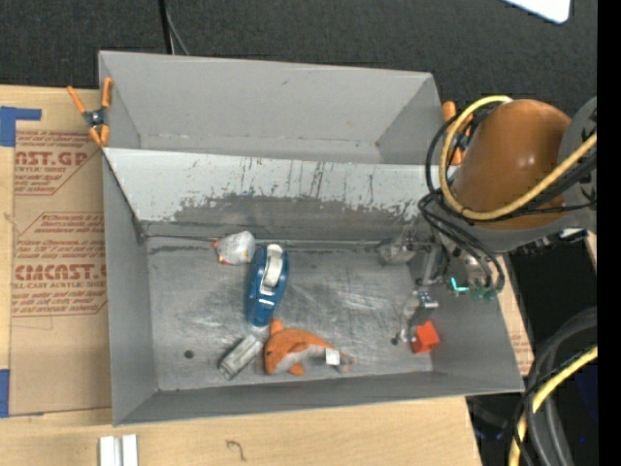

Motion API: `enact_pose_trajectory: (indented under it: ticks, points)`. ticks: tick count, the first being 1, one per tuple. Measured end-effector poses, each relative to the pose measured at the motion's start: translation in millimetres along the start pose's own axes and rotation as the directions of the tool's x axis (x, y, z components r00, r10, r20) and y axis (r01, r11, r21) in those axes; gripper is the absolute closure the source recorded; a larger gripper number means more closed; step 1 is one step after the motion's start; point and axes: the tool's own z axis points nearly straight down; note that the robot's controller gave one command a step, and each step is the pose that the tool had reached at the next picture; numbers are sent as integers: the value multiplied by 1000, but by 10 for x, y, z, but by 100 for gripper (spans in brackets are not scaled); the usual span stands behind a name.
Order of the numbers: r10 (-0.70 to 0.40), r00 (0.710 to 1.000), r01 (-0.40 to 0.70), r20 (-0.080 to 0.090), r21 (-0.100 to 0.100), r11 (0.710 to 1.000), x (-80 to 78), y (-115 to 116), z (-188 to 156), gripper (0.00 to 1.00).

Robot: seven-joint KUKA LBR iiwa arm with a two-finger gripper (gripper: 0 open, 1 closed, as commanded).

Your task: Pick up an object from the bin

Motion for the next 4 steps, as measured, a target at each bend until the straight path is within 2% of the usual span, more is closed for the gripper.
enact_pose_trajectory:
  ticks: [1,2,3,4]
  points:
    - [-1,1000,1,8,1,1000,-17,2,-42,0]
    - [90,996,-90,10,-1,996,195,561,517,0]
    - [77,997,-77,4,-1,997,281,1088,1030,0]
    - [104,995,-104,7,-1,995,254,890,682,0]
